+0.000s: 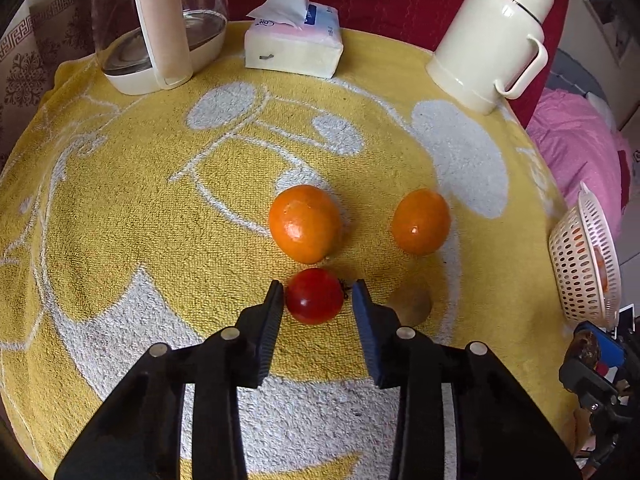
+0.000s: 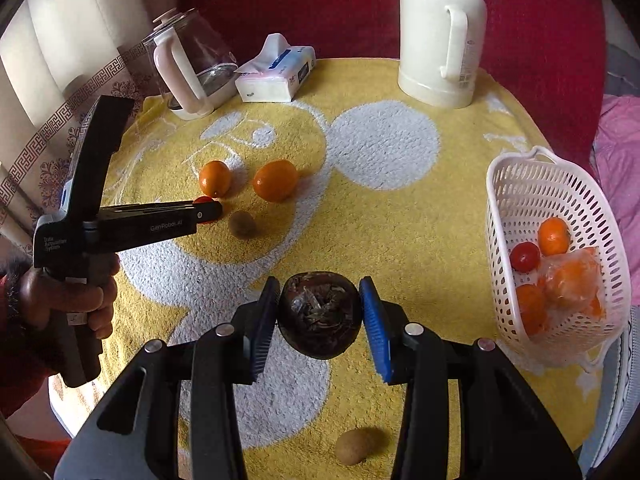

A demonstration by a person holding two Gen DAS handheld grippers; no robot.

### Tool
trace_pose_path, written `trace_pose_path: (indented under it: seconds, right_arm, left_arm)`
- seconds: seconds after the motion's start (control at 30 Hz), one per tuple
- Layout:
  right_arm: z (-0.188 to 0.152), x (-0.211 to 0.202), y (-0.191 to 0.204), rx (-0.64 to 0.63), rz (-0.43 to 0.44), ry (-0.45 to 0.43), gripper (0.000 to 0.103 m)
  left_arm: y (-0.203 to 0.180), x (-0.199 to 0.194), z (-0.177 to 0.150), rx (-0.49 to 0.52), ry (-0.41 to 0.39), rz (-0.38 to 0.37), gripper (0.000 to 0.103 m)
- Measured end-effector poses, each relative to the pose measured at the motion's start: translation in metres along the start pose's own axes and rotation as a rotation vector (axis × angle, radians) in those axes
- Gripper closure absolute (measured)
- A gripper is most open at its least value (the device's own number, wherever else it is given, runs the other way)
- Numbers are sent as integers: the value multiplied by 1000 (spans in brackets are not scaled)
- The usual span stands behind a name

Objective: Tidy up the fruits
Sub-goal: 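Close left tool on the red tomato while right tool holds the brown fruit, then carry brown fruit into white basket and open right tool while left tool holds tomato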

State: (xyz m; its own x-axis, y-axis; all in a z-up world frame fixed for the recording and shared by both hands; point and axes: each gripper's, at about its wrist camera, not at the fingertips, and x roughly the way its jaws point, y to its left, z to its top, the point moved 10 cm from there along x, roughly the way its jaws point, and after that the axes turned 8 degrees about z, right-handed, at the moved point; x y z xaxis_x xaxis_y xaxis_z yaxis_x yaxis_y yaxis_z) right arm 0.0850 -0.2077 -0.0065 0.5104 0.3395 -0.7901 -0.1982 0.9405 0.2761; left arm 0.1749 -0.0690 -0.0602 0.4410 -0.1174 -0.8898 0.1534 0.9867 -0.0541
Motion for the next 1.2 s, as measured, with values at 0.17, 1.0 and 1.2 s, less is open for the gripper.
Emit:
trace_pose_path:
  seconds: [0.17, 1.0, 1.2]
  right_arm:
    - [6, -8, -4, 6, 18, -20, 61]
    - [25, -77, -90, 102, 4, -158, 61]
    - [16, -91, -133, 152, -33, -170, 61]
  left_arm:
    - [1, -10, 1, -18, -14, 3, 75]
    - [-32, -84, 6, -55, -122, 41, 75]
    - [-48, -98, 1, -57, -139, 46, 75]
